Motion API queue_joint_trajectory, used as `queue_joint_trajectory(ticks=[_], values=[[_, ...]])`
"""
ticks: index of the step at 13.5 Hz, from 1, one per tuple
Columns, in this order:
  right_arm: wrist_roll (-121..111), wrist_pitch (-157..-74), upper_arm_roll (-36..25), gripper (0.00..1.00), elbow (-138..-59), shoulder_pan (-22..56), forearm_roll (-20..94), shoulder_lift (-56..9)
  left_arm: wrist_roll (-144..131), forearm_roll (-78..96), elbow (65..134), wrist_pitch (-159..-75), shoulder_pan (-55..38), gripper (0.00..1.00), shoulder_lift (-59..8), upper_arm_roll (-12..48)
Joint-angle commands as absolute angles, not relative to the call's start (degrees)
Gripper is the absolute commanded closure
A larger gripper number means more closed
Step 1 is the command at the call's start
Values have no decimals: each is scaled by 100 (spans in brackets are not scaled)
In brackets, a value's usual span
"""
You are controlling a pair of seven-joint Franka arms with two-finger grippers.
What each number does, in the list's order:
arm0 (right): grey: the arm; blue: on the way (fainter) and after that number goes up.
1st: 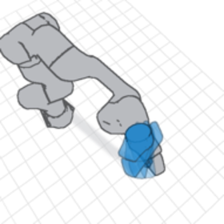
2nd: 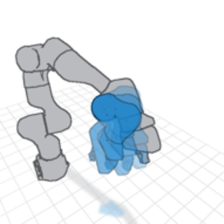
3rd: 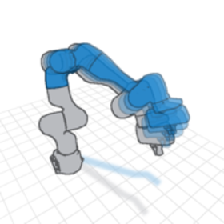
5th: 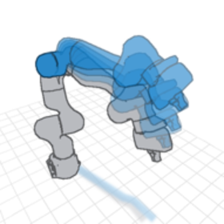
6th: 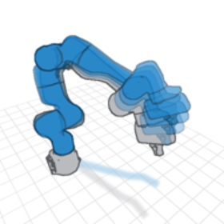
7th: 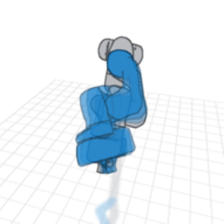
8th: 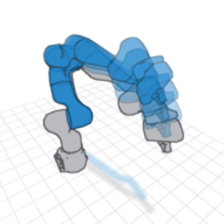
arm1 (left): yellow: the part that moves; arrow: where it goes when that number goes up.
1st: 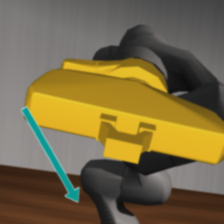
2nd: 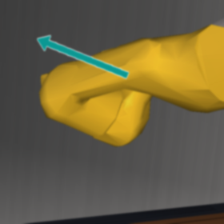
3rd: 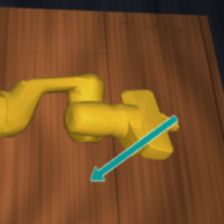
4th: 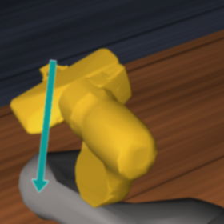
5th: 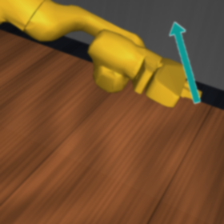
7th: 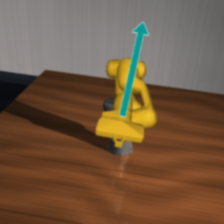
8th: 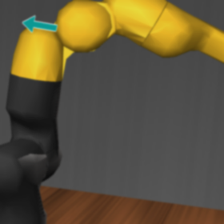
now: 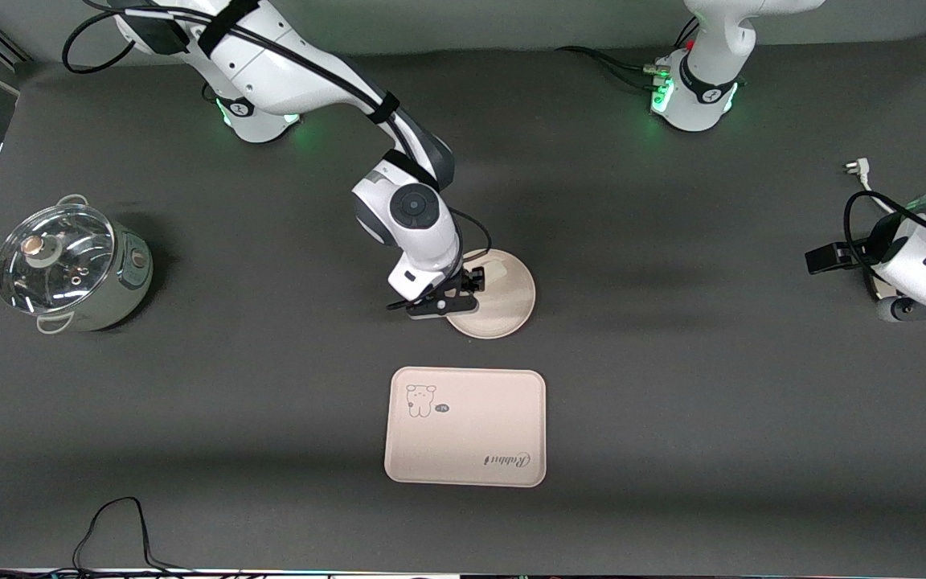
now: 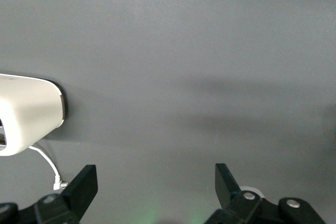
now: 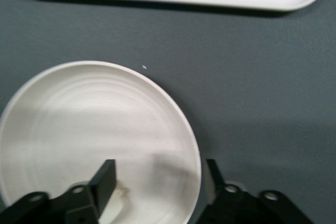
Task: Place bun in plate and plate on tray
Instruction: 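Grasp the plate rim with the right gripper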
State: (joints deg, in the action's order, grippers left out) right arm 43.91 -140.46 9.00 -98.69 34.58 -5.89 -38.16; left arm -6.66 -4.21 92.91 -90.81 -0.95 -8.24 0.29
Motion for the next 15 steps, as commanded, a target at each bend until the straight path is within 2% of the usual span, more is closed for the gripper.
queue_joint_trajectory(ticks=[1,3,4,5,7,8,9,15], values=[[4289,-14168,792,0,-10055,3454,-641,-3744,-598,-360,9141,-9044,-167,0,-914,-18],[4341,-14333,782,0,-10072,3445,-817,-3832,-598,-360,9141,-9053,-167,0,-914,-18],[4350,-14518,782,6,-10124,3445,-817,-3867,-598,-360,9141,-9044,-167,0,-914,-18],[4342,-14641,782,19,-10160,3437,-817,-3954,-598,-360,9141,-9044,-167,0,-914,-26],[4271,-14818,791,76,-10178,3410,-817,-4034,-598,-360,9141,-9044,-167,0,-914,-18],[4271,-14914,791,92,-10178,3419,-817,-4078,-598,-360,9141,-9044,-158,0,-914,-26],[4271,-15028,791,100,-10213,3402,-817,-4113,-598,-360,9141,-9044,-158,0,-914,-26],[4351,-14986,791,100,-10152,3393,-747,-4061,-589,-360,9141,-9044,-149,0,-914,-26]])
